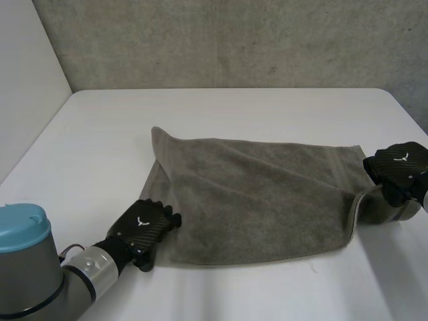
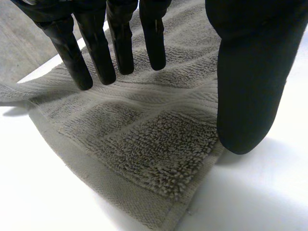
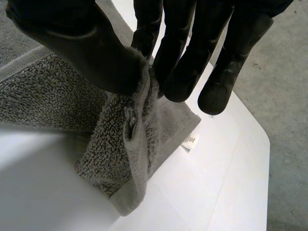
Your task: Fold the towel.
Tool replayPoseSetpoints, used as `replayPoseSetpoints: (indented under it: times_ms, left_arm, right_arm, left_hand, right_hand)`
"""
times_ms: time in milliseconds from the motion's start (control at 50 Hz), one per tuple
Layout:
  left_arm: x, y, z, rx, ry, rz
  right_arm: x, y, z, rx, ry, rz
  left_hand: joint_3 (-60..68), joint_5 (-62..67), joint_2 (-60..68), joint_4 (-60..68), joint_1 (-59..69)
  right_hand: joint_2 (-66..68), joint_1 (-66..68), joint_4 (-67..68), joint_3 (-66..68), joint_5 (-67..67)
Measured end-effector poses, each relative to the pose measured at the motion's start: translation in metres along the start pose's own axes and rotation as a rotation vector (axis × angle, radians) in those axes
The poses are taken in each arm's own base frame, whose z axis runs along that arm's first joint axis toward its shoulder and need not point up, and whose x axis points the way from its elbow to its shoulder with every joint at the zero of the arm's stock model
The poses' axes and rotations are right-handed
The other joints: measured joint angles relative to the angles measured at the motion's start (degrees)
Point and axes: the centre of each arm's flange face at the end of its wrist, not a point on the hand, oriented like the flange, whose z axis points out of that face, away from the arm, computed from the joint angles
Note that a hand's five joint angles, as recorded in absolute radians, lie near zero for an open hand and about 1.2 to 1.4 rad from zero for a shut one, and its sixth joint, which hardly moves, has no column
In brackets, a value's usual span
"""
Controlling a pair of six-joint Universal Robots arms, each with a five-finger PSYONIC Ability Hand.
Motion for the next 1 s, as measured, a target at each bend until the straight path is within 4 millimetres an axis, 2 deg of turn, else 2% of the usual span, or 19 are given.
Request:
replayPoseSetpoints:
  times_ms: [360,600,880,1000]
  left_arm:
    - [-0.007,-0.005,0.014,0.025,-0.01,0.007]
    - [-0.015,-0.013,0.026,0.088,-0.04,-0.007]
    - [-0.007,-0.01,0.021,0.074,-0.021,-0.012]
    - [-0.005,-0.007,0.022,0.064,-0.014,-0.013]
  right_arm:
    - [-0.004,0.003,0.002,-0.005,-0.007,0.001]
    - [-0.004,0.003,0.002,-0.006,-0.008,0.004]
    - [-0.005,0.004,0.002,-0.007,-0.011,0.004]
    - [-0.006,0.003,0.002,-0.005,-0.015,0.002]
  left_hand:
    - [7.49,7.34,7.53,7.29,7.51]
    - [25.61,25.51,25.66,25.61,25.5]
    - [27.27,27.13,27.32,27.32,27.39]
    - [40.03,39.31,40.36,40.1,38.93]
  right_hand:
    - [0.0,0.0,0.0,0.0,0.0]
    - [0.0,0.0,0.0,0.0,0.0]
    - [0.0,0.0,0.0,0.0,0.0]
    - [0.0,0.0,0.0,0.0,0.0]
